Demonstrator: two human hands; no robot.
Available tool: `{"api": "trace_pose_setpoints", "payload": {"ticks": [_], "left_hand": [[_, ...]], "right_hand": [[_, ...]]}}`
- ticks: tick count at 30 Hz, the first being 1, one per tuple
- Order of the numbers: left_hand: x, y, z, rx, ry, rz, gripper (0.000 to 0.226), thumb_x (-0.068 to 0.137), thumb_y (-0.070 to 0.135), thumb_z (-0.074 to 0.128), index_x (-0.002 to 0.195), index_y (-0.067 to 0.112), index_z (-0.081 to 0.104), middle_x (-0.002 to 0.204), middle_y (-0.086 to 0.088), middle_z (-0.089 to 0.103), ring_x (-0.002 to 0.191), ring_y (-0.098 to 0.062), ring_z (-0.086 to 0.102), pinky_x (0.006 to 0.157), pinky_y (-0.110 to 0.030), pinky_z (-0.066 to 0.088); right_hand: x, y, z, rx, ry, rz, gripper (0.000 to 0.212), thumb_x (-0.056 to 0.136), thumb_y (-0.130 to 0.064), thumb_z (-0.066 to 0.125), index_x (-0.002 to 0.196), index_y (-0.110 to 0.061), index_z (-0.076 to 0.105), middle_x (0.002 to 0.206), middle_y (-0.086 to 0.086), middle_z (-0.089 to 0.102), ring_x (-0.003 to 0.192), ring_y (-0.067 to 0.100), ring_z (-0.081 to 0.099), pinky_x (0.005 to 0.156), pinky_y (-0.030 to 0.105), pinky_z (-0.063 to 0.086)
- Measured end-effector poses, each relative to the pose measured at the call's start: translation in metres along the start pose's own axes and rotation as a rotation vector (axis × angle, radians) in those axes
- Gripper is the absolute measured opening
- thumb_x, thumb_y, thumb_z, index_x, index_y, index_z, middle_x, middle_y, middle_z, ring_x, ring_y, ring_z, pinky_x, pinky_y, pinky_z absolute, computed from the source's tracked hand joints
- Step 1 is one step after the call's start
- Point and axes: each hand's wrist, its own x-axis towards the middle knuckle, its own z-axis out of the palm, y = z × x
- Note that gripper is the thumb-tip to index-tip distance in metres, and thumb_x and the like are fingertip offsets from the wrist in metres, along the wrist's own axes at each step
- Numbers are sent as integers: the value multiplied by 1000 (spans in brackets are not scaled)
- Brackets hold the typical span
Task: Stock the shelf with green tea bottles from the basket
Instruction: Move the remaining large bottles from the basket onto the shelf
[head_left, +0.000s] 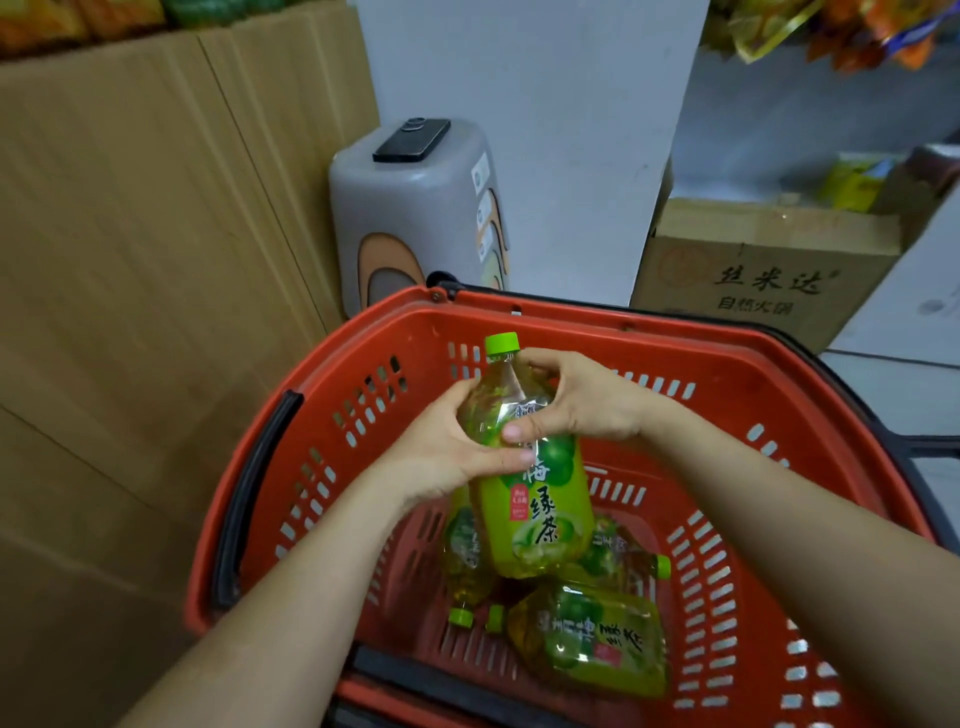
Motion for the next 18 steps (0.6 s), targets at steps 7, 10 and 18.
{"api": "trace_pose_setpoints", "payload": {"ticks": [7, 10, 18], "left_hand": [[-31, 48, -24, -162, 478, 250, 75, 47, 31, 91, 113, 24, 58, 99, 2, 73, 85, -9, 70, 73, -24, 55], [-53, 67, -40, -342, 582, 243, 64, 52, 38, 89, 99, 25, 49, 83, -1, 75, 69, -11, 69, 62, -27, 54], [-151, 112, -102, -215, 408, 238, 84, 69, 32, 68, 141, 43, 28, 122, 8, 63, 97, -5, 68, 68, -23, 57]], "right_hand": [[-2, -45, 14, 357, -94, -12, 57, 76, -51, 61, 129, -36, 49, 122, -1, 67, 110, 17, 66, 92, 34, 54], [-1, -77, 37, 451, -144, -69, 43, 78, -41, 57, 120, -33, 54, 109, 1, 73, 94, 19, 71, 79, 32, 59], [24, -168, 98, 700, -159, -212, 51, 83, -41, 58, 125, -14, 59, 115, 14, 70, 96, 26, 71, 79, 37, 59]]}}
